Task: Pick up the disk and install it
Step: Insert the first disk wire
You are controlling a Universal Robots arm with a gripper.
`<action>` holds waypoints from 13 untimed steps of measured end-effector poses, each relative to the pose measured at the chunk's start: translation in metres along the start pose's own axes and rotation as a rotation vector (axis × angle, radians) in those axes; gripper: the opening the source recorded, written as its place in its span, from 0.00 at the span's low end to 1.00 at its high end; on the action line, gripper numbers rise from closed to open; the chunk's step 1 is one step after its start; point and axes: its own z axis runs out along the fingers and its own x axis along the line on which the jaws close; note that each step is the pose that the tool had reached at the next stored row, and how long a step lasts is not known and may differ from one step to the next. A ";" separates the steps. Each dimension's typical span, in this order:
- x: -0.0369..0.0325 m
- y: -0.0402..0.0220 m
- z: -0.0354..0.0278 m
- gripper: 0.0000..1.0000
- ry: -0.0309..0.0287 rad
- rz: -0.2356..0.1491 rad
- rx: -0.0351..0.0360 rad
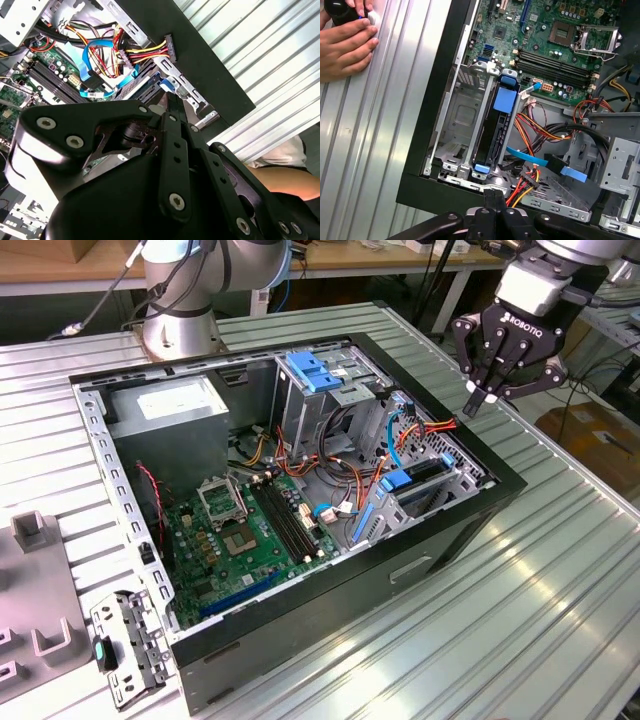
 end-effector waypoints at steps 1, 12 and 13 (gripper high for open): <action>0.0000 0.0000 0.0000 0.11 -0.0001 -0.003 0.0000; 0.0002 -0.0010 0.0015 0.11 -0.0039 -0.223 0.0039; 0.0003 -0.0014 0.0016 0.11 -0.0040 -0.237 0.0041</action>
